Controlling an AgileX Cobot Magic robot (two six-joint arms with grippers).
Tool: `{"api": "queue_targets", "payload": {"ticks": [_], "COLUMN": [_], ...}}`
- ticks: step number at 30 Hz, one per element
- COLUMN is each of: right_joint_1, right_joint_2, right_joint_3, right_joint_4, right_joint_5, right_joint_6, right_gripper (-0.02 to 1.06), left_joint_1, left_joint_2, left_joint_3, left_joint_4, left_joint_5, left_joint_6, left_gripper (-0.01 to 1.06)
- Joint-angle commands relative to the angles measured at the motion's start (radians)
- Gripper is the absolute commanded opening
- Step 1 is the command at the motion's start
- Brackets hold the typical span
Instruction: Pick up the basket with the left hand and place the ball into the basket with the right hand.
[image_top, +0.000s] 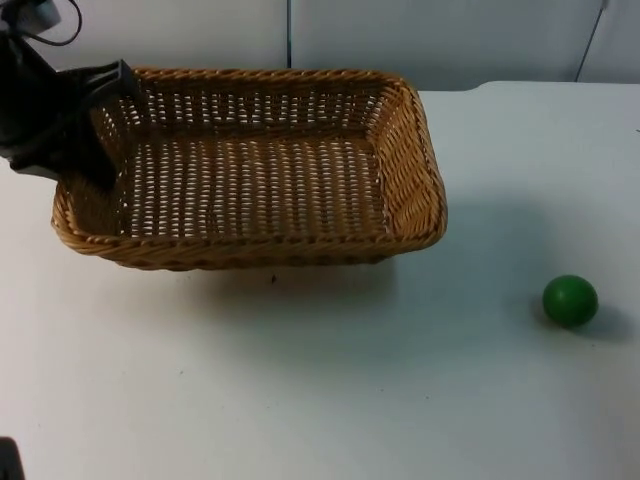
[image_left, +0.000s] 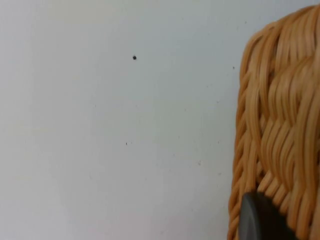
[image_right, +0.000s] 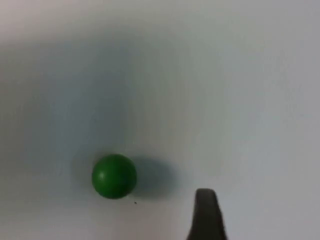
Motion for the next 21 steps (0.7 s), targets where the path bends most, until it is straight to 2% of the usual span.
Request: {"api": "queue_targets", "payload": {"ticks": [1, 4, 7, 11, 21], "right_joint_1": [0.045, 0.1, 0.182, 0.239, 0.257], "right_joint_2": [0.095, 0.142, 0.184, 0.208, 0.26], "right_joint_3": [-0.005, -0.005, -0.005, -0.005, -0.005], "right_joint_4": [0.006, 0.006, 0.0, 0.0, 0.0], "right_joint_5": [-0.019, -0.043, -0.114, -0.186, -0.207], "right_joint_6": [0.038, 0.04, 0.066, 0.092, 0.131], "right_gripper": [0.66, 0.66, 0.66, 0.66, 0.66], "left_joint_1": [-0.002, -0.002, -0.002, -0.002, -0.002], "left_joint_2": [-0.009, -0.009, -0.009, -0.009, -0.009], "left_joint_3": [-0.011, -0.011, -0.011, -0.011, -0.011], "left_joint_4": [-0.035, -0.035, -0.035, -0.035, -0.035], "left_joint_5": [-0.04, -0.05, -0.066, -0.083, -0.104], "left_joint_6": [-0.007, -0.007, -0.007, -0.007, -0.007], "left_gripper": [0.0, 0.0, 0.0, 0.0, 0.0]}}
